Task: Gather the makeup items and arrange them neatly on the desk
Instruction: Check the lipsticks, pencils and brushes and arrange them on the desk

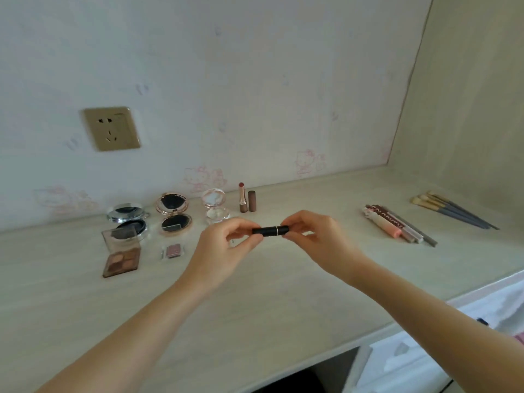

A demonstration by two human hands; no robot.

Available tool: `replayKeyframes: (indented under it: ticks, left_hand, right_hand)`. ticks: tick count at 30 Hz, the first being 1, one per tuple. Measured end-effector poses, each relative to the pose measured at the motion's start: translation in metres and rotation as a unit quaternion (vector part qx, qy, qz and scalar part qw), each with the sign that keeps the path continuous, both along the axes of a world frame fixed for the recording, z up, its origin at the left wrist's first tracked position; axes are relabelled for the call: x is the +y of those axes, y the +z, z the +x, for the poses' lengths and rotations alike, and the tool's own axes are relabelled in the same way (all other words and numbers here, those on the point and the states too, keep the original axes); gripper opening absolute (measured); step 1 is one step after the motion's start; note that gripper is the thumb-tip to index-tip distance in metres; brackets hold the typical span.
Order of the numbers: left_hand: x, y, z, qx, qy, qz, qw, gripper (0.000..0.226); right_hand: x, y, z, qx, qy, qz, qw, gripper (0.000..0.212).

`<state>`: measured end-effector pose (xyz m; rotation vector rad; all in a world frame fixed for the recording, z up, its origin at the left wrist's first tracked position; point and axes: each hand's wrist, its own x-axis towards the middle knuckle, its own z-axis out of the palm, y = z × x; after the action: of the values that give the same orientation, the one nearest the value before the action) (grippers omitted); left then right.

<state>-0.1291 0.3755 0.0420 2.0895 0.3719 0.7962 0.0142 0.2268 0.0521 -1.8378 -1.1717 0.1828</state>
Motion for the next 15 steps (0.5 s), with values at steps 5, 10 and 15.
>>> replayKeyframes:
  ticks: [5,10,15]
  left_hand:
    - [0.016,-0.001,-0.055,-0.097,0.043,-0.101,0.989,0.011]
    - [0.03,0.006,-0.091,-0.13,0.04,-0.111,0.984,0.013]
    - [0.042,0.0,-0.11,-0.121,0.03,-0.119,0.985,0.013]
  right_hand:
    - [0.038,0.002,-0.045,0.164,0.072,0.016,0.984,0.015]
    - [0.063,-0.003,-0.084,0.326,0.153,0.0,0.933,0.018]
    - [0.085,-0.01,-0.109,0.346,0.188,-0.023,0.919,0.017]
